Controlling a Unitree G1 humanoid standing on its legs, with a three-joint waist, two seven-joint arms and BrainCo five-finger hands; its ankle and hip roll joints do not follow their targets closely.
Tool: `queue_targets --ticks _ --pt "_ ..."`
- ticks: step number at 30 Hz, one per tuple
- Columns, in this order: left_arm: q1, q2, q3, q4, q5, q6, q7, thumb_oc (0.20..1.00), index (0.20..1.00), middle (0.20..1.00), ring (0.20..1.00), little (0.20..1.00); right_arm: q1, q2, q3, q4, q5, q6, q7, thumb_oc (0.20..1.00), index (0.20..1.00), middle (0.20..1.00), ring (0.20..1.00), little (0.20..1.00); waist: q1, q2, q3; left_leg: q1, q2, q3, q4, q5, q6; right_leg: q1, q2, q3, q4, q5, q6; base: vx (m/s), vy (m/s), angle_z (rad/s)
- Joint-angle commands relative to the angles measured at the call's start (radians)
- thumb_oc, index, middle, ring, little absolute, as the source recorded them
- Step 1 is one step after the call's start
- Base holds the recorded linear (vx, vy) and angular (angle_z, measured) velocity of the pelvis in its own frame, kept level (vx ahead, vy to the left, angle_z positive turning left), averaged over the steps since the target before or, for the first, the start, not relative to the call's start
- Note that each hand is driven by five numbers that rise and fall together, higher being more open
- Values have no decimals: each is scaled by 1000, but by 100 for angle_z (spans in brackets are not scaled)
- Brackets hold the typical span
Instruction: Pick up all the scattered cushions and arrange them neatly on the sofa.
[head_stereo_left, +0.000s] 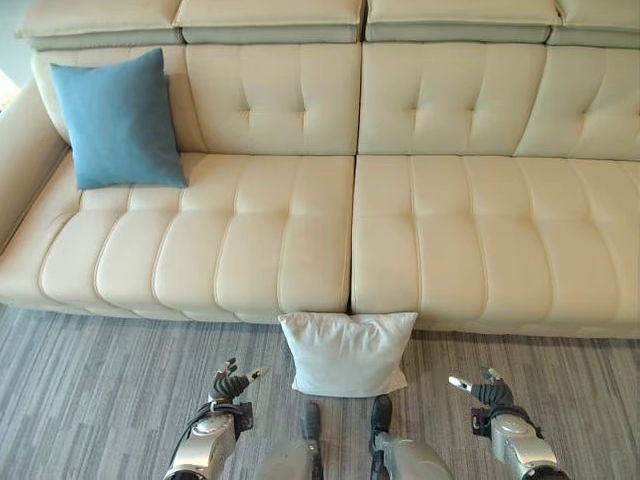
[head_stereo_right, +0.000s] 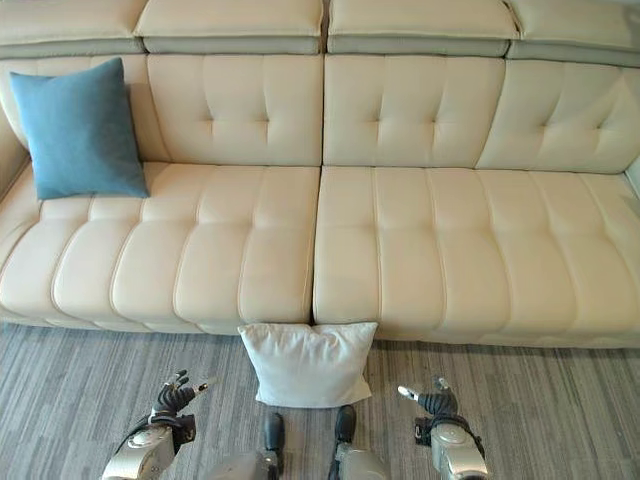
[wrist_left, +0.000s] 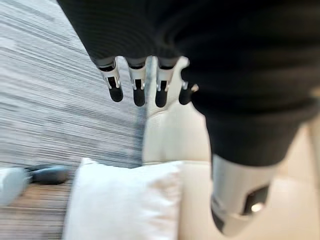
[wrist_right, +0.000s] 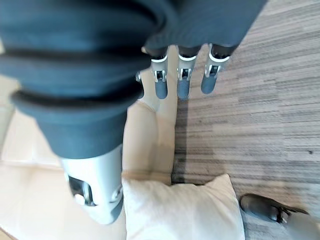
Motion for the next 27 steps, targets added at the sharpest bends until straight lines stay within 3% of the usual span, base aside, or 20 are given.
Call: queue_targets --ticks 1,5,8,10,14,15,22,25,27 --pt "-15 18 2 46 24 -32 18 1000 1000 1000 1000 1000 14 -26 25 16 -19 -9 -21 1000 1000 1000 1000 1000 -16 11 -34 -16 -13 7 2 -30 -25 12 -31 -20 25 -160 49 4 52 -12" --pt "-85 24 17 162 -5 -53 72 1000 1000 1000 1000 1000 -54 -32 41 127 -39 0 -70 1000 1000 1000 1000 1000 -1 18 3 -52 -13 28 2 -29 -23 -55 -45 -13 44 -149 58 -28 80 -18" --pt "-223 29 2 298 -52 -75 107 1000 1000 1000 1000 1000 -188 -36 60 217 3 -11 -100 1000 1000 1000 1000 1000 5 27 55 -111 -11 38 2 -13 -12 -170 -59 3 144 -163 56 -114 73 -6" --pt "-341 41 -22 392 -98 -84 120 1000 1000 1000 1000 1000 -309 -40 82 294 56 -19 -116 1000 1000 1000 1000 1000 8 21 101 -218 -15 38 88 -26 -5 -279 -68 22 222 -167 54 -177 23 -12" --pt "-594 73 -93 520 -144 -100 153 1000 1000 1000 1000 1000 -570 -92 104 428 145 -40 -169 1000 1000 1000 1000 1000 -3 12 128 -467 -17 27 232 -40 -5 -495 -80 33 312 -168 49 -49 -7 -5" --pt "-716 113 -128 538 -150 -104 175 1000 1000 1000 1000 1000 -686 -116 111 453 197 -55 -203 1000 1000 1000 1000 1000 -10 13 158 -564 -16 19 274 -43 -9 -591 -86 39 353 -171 49 -15 9 15" --pt "-1010 224 -213 538 -175 -120 198 1000 1000 1000 1000 1000 -930 -200 137 468 325 -105 -254 1000 1000 1000 1000 1000 -34 9 211 -893 -13 4 457 -84 -10 -912 -106 72 535 -206 42 31 14 9" --pt "-1132 214 -253 437 -211 -162 226 1000 1000 1000 1000 1000 -1016 -200 213 345 342 -156 -265 1000 1000 1000 1000 1000 -32 0 211 -1074 -18 -5 555 -113 -2 -1097 -113 88 635 -229 41 103 12 2" --pt "-1137 215 -252 436 -211 -161 227 1000 1000 1000 1000 1000 -1022 -201 212 345 342 -155 -266 1000 1000 1000 1000 1000 -33 0 211 -1089 -19 -5 565 -111 0 -1112 -115 89 644 -228 41 53 -9 -1"
